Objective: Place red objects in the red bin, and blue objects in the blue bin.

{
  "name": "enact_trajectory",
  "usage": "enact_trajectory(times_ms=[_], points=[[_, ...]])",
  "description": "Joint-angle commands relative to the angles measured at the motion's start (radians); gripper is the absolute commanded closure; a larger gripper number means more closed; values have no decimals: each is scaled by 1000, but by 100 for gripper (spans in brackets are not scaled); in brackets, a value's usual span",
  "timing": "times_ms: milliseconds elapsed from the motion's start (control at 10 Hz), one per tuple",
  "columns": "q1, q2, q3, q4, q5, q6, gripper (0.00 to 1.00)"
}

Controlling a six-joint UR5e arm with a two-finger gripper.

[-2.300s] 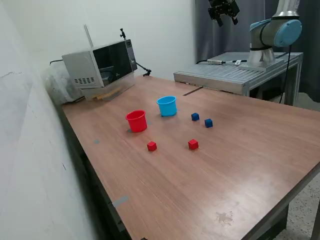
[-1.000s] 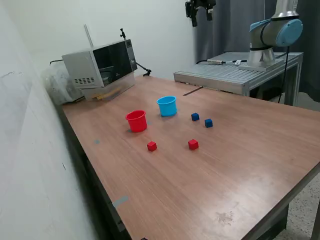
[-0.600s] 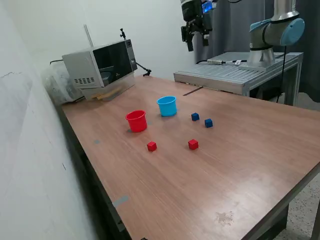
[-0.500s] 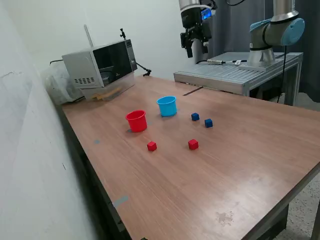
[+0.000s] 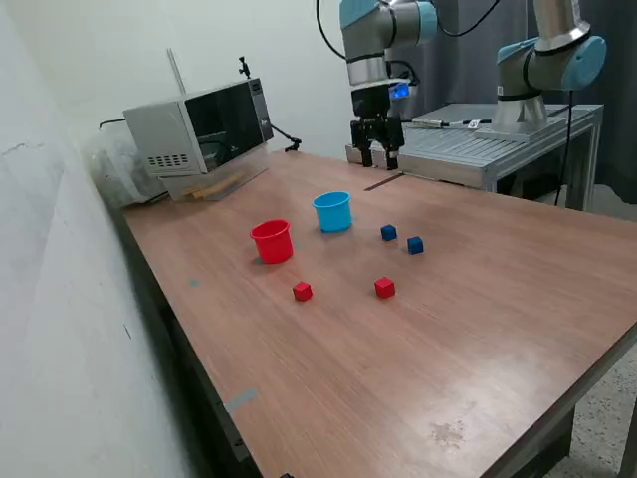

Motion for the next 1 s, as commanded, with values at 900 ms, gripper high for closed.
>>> enact_trajectory(times_ms=[900], points=[[51, 241, -8, -102, -73, 50, 0]])
